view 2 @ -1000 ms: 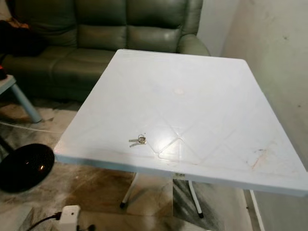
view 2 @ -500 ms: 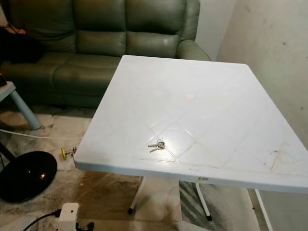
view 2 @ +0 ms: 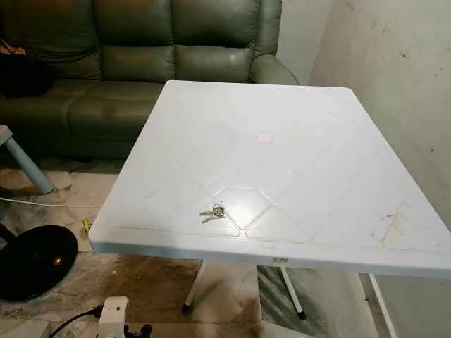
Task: Hang keys on a hook
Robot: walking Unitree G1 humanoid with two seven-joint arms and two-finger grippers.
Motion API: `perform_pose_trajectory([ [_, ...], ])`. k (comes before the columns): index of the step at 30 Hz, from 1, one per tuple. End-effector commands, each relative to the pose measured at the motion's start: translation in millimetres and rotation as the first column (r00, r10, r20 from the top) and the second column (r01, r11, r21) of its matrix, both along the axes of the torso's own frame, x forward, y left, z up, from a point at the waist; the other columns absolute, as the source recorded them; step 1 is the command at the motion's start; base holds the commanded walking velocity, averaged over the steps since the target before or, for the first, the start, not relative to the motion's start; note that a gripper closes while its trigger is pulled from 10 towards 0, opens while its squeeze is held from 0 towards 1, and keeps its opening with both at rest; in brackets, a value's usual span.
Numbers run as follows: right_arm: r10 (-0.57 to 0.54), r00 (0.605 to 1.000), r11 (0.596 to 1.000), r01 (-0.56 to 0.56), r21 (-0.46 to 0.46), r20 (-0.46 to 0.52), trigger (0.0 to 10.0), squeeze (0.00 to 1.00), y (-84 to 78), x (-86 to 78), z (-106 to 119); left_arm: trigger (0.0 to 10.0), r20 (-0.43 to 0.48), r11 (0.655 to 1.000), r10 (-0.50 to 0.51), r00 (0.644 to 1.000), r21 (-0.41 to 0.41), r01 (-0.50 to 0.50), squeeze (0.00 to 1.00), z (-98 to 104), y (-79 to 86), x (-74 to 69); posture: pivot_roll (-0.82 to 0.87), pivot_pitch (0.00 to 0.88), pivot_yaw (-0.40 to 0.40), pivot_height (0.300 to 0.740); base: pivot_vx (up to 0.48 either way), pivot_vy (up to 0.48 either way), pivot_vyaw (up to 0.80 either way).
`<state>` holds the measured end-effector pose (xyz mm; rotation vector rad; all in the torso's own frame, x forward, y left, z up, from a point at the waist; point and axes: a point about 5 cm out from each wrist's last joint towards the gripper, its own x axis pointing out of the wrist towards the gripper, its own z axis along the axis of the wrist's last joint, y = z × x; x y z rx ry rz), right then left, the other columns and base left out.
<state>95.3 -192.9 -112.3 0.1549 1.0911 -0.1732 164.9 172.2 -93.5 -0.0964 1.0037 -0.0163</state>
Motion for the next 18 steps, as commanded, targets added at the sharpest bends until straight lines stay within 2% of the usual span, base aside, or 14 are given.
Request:
perform_pose_trajectory([
  [1, -0.004, 0.996, 1.0, 0.006, 0.018, -0.091, 10.0, 0.0, 3.0, -22.7, -6.0, 10.0, -0.018, 1.0, 0.016, 1.0, 0.002, -0.016, 0.0, -1.4, 2.7, -3.2, 0.09, 0.003, -0.018, 0.74, 0.0, 0.0, 0.0],
  [11, -0.008, 0.996, 1.0, 0.01, 0.019, -0.091, 10.0, 0.0, 2.6, -22.0, -5.9, 10.0, -0.02, 1.0, 0.016, 1.0, -0.017, -0.016, 0.0, -1.3, 1.0, -2.8, 0.08, 0.012, -0.012, 0.74, 0.0, 0.0, 0.0],
  [18, -0.006, 0.996, 1.0, 0.008, 0.018, -0.093, 10.0, 0.0, 2.3, -22.0, -6.0, 10.0, -0.02, 1.0, 0.014, 1.0, -0.022, -0.014, 0.0, -1.0, -0.4, -1.6, 0.08, 0.005, -0.015, 0.74, -0.294, 0.0, 0.0],
])
